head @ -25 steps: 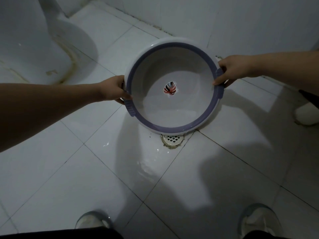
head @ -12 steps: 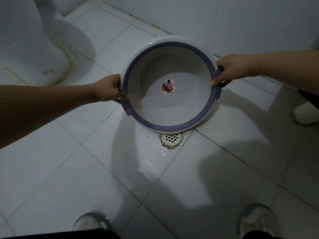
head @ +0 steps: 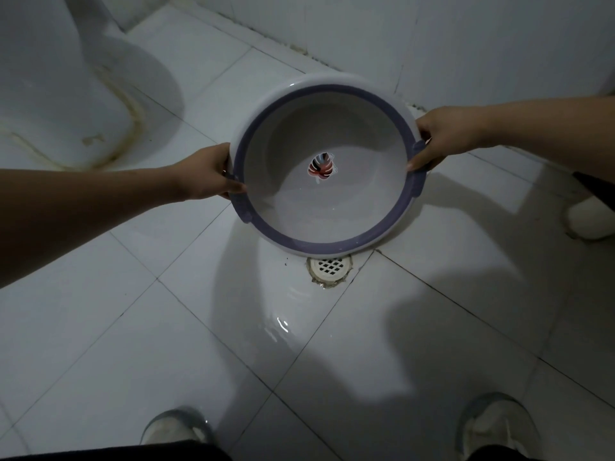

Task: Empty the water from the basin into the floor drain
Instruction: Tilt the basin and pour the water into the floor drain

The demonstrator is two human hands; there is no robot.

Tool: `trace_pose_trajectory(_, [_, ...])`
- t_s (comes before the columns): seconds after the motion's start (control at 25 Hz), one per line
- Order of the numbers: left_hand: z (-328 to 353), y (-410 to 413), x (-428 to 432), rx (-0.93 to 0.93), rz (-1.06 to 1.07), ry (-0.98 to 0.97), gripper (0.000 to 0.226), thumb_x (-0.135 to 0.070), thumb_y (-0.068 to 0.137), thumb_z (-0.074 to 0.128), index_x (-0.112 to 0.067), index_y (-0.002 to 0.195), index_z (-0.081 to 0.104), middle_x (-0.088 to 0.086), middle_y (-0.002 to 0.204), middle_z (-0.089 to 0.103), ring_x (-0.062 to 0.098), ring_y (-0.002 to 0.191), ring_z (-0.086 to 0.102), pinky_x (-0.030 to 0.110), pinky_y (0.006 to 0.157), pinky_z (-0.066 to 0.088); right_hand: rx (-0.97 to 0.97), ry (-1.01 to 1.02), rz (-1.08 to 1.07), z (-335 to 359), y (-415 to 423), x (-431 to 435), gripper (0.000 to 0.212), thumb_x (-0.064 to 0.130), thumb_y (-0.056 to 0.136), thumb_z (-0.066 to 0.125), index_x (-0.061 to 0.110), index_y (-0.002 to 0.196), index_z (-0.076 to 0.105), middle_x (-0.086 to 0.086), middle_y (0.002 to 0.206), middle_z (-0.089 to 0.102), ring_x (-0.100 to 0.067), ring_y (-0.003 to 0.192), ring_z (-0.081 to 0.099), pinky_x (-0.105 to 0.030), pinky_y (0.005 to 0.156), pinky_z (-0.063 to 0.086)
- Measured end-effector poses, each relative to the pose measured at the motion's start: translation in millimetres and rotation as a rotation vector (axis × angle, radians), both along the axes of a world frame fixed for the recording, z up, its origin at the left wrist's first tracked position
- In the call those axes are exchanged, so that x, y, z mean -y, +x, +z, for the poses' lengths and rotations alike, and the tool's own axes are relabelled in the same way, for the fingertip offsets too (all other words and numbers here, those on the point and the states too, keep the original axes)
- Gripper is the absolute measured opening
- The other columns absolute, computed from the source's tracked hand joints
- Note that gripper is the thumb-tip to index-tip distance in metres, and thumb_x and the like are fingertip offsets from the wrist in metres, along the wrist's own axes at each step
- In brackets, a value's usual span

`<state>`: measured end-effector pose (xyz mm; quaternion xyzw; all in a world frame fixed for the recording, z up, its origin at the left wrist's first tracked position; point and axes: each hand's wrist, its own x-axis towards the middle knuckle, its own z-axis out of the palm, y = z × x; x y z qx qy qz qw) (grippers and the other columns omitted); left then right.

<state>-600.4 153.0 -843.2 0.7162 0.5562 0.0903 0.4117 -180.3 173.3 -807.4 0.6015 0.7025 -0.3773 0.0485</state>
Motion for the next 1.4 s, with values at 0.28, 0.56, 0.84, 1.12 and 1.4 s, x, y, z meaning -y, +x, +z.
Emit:
trace_pose_trajectory(0.28, [0.2, -1.7, 9.7, 0.021, -0.006, 0.006, 0.048, -0.02, 0.08, 0.076, -0.027, 0.122, 0.054, -0.004, 0.114, 0.064, 0.017, 0.096, 0.066, 0.031, 0.067, 0.062, 0.019, -0.079, 0.003, -0.1, -2.3, 5.7, 0.02, 0.022, 0.073, 0.083, 0.016, 0.087, 0.07, 0.002, 0.084, 0.075, -0.011, 0.068, 0.073, -0.015, 0.055, 0.054])
trace_pose_trajectory(0.56, [2.7, -1.3, 9.3, 0.015, 0.0, -0.001, 0.044, -0.02, 0.079, 0.076, -0.029, 0.118, 0.058, -0.003, 0.112, 0.067, 0.019, 0.094, 0.068, 0.037, 0.069, 0.063, 0.039, -0.155, -0.011, 1.0, -2.9, 9.3, 0.018, 0.022, 0.072, 0.084, 0.015, 0.082, 0.07, 0.008, 0.069, 0.076, -0.006, 0.061, 0.072, -0.012, 0.049, 0.052])
trace_pose_trajectory(0.84, [-1.2, -5.5, 6.8, -0.064, -0.072, -0.089, 0.033, -0.026, 0.083, 0.072, -0.027, 0.114, 0.062, -0.006, 0.106, 0.07, 0.016, 0.09, 0.069, 0.03, 0.07, 0.062, 0.101, -0.227, 0.043, -0.8, -2.5, 10.0, 0.038, 0.027, 0.072, 0.083, 0.007, 0.102, 0.07, -0.007, 0.101, 0.074, -0.021, 0.091, 0.072, -0.027, 0.074, 0.061])
trace_pose_trajectory(1.12, [-5.3, -6.3, 0.5, -0.204, -0.092, -0.188, 0.021, -0.026, 0.085, 0.072, -0.018, 0.104, 0.067, 0.001, 0.097, 0.073, 0.014, 0.083, 0.071, 0.028, 0.066, 0.059, 0.187, -0.224, 0.102, 1.2, -2.2, 9.1, 0.041, 0.033, 0.076, 0.079, 0.005, 0.104, 0.07, -0.01, 0.101, 0.074, -0.021, 0.09, 0.072, -0.03, 0.078, 0.06])
trace_pose_trajectory(1.4, [0.6, -6.8, 1.7, -0.298, -0.146, -0.172, 0.011, -0.039, 0.08, 0.074, -0.028, 0.08, 0.073, -0.01, 0.073, 0.076, 0.011, 0.075, 0.072, 0.025, 0.066, 0.059, 0.216, -0.2, 0.139, 3.8, -1.1, 10.2, 0.032, 0.037, 0.076, 0.078, 0.008, 0.09, 0.075, -0.006, 0.087, 0.077, -0.015, 0.081, 0.073, -0.019, 0.064, 0.057])
